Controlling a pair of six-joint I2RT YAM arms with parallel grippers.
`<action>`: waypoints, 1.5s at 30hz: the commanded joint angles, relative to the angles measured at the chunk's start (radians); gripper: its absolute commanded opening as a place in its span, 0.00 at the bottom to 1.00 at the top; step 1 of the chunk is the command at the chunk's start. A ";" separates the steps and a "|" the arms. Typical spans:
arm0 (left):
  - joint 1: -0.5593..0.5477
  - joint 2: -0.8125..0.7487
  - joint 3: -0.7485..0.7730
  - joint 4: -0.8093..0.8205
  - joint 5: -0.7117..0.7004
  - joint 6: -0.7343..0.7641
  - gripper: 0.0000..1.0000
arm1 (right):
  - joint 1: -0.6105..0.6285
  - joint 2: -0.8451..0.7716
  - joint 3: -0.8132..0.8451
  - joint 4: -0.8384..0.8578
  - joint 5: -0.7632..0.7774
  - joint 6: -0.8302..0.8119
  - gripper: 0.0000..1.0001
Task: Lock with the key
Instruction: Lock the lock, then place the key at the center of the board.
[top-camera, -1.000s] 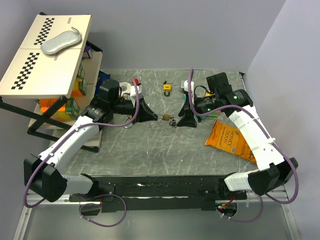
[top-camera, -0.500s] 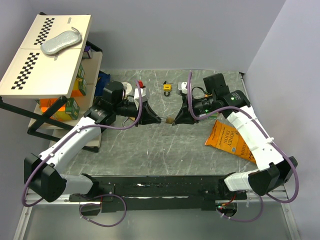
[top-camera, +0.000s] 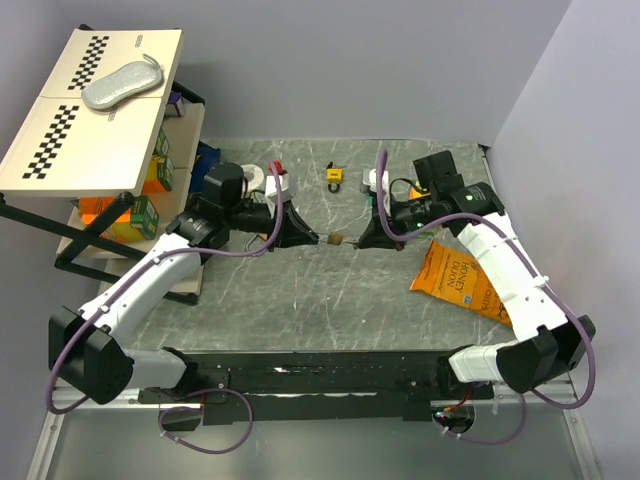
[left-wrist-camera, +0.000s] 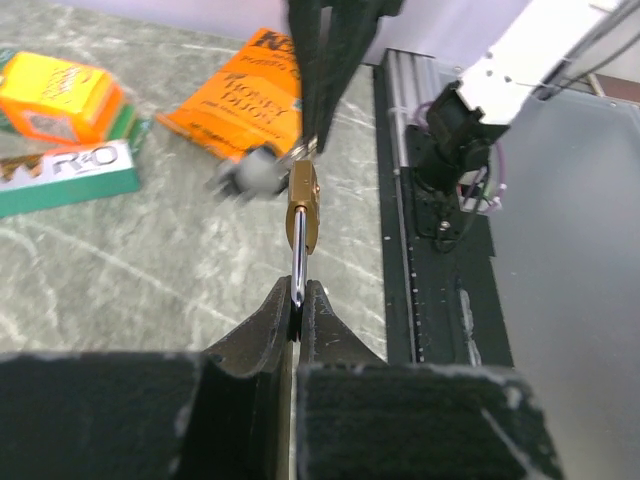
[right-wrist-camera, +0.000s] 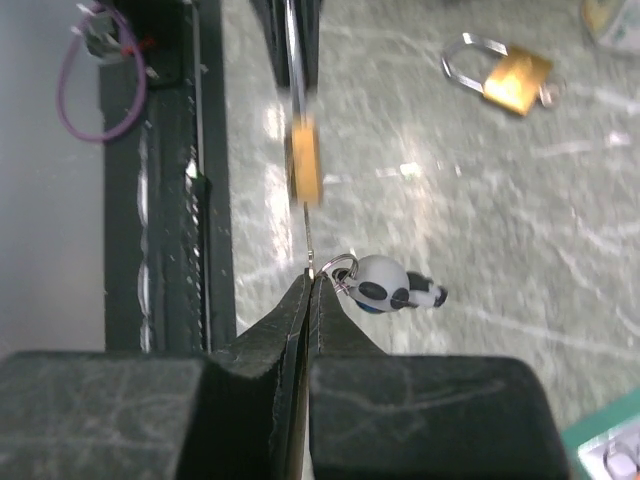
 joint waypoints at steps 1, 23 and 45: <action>0.047 0.011 0.005 0.042 0.020 0.028 0.01 | -0.072 -0.059 -0.056 -0.096 0.008 -0.098 0.00; 0.033 0.081 -0.071 -0.053 -0.069 0.144 0.01 | -0.244 0.338 -0.314 0.232 0.359 0.346 0.00; -0.011 0.146 -0.102 -0.059 -0.112 0.197 0.01 | -0.295 0.472 -0.246 0.321 0.479 0.501 0.06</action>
